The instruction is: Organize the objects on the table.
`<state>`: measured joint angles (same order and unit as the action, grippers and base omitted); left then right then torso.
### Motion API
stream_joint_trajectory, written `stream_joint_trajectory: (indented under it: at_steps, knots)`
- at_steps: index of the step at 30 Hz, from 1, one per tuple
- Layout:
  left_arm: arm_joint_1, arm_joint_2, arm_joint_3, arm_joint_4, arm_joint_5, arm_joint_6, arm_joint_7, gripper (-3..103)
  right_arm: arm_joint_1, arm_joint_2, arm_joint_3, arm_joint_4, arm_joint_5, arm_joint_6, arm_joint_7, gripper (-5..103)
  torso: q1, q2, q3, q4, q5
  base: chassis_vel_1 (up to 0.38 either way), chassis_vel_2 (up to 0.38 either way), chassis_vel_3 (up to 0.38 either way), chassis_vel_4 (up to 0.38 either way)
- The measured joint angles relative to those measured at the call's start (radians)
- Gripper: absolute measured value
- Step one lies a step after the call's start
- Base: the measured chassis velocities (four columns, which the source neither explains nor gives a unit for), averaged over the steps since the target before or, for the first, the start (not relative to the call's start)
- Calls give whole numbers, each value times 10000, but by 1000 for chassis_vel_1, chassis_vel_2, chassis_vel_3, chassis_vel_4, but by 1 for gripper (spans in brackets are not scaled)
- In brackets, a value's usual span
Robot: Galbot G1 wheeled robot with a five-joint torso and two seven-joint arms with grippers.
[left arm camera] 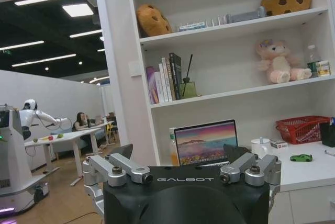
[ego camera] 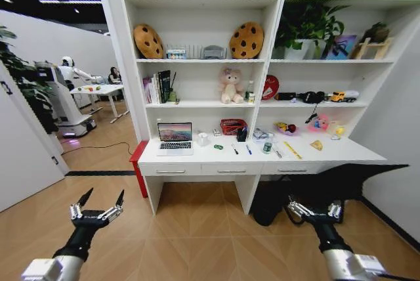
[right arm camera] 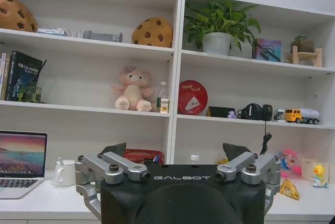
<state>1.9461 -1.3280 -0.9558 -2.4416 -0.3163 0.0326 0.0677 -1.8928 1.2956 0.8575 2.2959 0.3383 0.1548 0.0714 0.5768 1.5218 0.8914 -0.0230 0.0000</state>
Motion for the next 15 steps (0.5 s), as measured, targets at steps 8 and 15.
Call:
stream_joint_trajectory:
  at_steps: [8,15]
  knots:
    - [36,-14,22,10,76,-102,137,98,-27,15,-25,-5,-42,1,-35,100,0,0,0,0,-1,0,0,0,0]
    - [29,133,-17,-14,-7,-30,138,98,-19,40,-23,-11,-72,-1,-39,100,0,0,0,0,0,0,0,0,0]
